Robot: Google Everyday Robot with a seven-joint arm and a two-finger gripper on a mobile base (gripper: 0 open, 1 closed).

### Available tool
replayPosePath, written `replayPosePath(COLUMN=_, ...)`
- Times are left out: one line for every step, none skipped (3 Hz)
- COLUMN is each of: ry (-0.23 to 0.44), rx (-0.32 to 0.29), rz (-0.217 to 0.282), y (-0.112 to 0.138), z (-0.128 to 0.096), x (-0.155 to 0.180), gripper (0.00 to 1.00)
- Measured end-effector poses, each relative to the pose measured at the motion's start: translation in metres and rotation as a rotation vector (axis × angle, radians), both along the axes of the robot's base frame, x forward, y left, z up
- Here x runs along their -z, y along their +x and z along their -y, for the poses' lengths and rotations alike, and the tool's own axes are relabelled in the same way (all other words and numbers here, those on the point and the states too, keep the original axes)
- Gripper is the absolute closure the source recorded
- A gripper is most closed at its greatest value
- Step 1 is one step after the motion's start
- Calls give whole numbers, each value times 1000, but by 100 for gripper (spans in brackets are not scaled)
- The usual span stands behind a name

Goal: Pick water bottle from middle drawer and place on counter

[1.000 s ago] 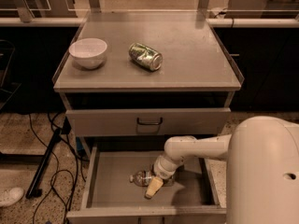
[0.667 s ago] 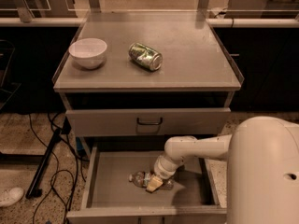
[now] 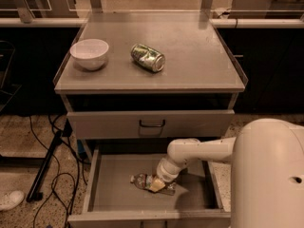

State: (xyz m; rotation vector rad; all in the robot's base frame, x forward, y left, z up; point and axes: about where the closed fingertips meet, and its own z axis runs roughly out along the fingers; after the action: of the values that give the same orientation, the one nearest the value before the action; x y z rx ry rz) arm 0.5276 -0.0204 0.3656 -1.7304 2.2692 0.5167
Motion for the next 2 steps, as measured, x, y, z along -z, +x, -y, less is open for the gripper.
replayPosePath(ry=0, rx=0, rz=0, y=0, z=0, x=0, gripper=100)
replayPosePath(ry=-1, rx=2, rz=-2, y=-1, z=1, x=-1, gripper=100)
